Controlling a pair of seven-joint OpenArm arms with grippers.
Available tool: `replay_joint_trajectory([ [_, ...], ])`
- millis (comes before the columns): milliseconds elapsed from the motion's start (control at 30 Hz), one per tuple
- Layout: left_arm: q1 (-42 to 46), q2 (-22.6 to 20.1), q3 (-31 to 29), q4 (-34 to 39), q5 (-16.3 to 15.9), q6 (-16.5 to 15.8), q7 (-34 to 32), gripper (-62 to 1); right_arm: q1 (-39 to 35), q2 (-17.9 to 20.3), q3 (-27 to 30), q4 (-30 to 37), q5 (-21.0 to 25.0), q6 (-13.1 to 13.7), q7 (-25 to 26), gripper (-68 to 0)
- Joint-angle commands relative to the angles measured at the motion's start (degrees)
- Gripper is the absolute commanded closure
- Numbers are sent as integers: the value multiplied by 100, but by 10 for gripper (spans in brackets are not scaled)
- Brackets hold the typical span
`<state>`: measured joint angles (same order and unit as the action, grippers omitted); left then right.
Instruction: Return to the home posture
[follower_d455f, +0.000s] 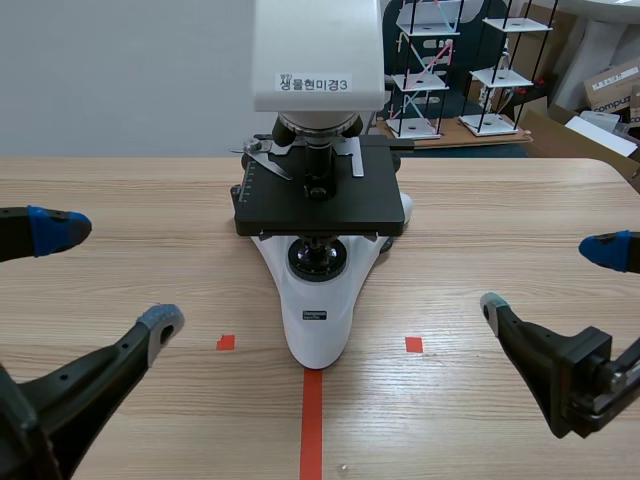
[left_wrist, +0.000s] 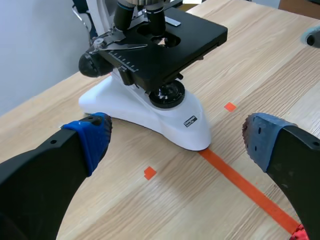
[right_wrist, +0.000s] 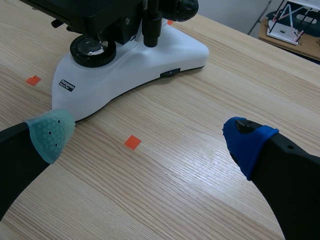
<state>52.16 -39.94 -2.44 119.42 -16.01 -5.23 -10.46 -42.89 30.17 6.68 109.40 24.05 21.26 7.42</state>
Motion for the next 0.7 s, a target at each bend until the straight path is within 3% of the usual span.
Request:
replay_joint_trajectory([
  [0, -70, 61, 26, 92, -39, -26, 42, -578, -7, 63, 44, 81, 63, -22, 85, -679],
  [100, -44, 201, 26, 114, -46, -55, 177, -622, -7, 63, 44, 81, 63, -22, 85, -679],
  [667, -42, 212, 26, 114, -251, -44, 376, -623, 2, 63, 44, 81, 63, -22, 81, -679],
])
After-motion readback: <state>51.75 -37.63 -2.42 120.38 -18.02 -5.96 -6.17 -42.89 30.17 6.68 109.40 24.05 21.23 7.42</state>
